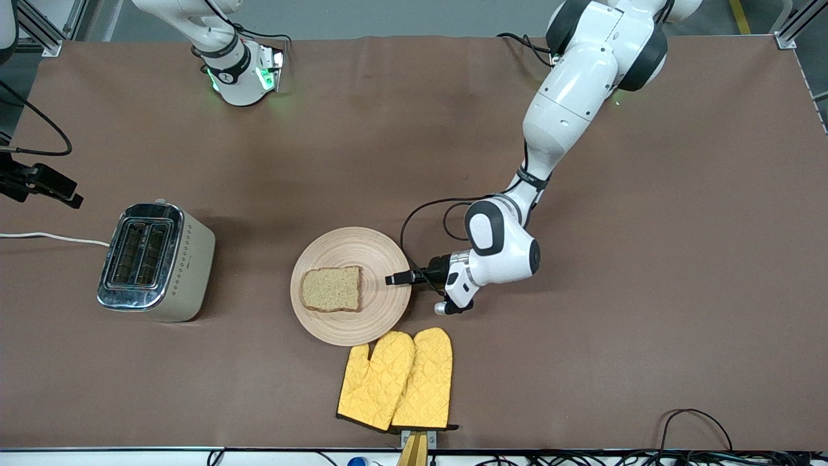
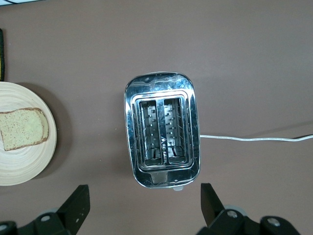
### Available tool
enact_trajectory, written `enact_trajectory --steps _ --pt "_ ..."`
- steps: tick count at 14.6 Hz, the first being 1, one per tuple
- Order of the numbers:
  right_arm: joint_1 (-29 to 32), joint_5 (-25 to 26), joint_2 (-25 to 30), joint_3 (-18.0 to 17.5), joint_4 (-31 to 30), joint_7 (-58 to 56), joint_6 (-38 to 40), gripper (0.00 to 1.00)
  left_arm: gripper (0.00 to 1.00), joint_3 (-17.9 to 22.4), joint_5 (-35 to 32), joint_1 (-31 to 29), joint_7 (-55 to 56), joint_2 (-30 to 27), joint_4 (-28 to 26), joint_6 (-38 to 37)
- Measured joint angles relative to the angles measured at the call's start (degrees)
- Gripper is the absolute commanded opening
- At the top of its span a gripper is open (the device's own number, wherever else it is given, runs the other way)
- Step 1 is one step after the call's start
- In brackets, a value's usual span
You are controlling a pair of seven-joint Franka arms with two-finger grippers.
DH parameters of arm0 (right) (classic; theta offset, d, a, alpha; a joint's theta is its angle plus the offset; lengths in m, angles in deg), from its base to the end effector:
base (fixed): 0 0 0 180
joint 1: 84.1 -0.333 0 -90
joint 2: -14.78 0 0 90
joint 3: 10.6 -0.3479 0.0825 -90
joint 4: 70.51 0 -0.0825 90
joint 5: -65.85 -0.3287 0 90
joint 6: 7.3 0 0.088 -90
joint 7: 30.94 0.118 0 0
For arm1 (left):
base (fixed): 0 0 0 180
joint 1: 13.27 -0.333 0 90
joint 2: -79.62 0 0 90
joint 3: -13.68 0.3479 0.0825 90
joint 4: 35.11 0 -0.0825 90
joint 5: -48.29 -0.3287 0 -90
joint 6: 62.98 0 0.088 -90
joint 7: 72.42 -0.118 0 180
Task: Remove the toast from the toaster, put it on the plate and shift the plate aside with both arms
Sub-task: 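Grip the wooden plate rim with the left gripper, then slide the plate with the toast away from the toaster using the left gripper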
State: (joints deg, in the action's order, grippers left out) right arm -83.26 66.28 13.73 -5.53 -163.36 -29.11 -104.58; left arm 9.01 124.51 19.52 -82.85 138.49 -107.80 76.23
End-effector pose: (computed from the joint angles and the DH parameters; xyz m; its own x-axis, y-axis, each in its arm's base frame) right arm 0.5144 -0.0536 0.6267 0.9893 -0.1334 0.0593 -0.1341 -0.9909 0.0072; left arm 0.6008 -0.4487 0.1888 0.9691 0.1327 -0.2079 0.2464 -0.5568 0.7932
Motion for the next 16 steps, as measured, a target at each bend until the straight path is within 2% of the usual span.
enact_trajectory --steps 12,16 --pt "0.0 0.0 0.0 -0.07 -0.08 -0.17 0.0 1.0 0.0 0.01 0.89 -0.48 -8.19 0.24 1.06 0.82" --pt "0.0 0.0 0.0 -0.09 -0.09 -0.17 0.0 1.0 0.0 0.51 0.59 -3.76 -13.09 -2.66 0.22 -4.81"
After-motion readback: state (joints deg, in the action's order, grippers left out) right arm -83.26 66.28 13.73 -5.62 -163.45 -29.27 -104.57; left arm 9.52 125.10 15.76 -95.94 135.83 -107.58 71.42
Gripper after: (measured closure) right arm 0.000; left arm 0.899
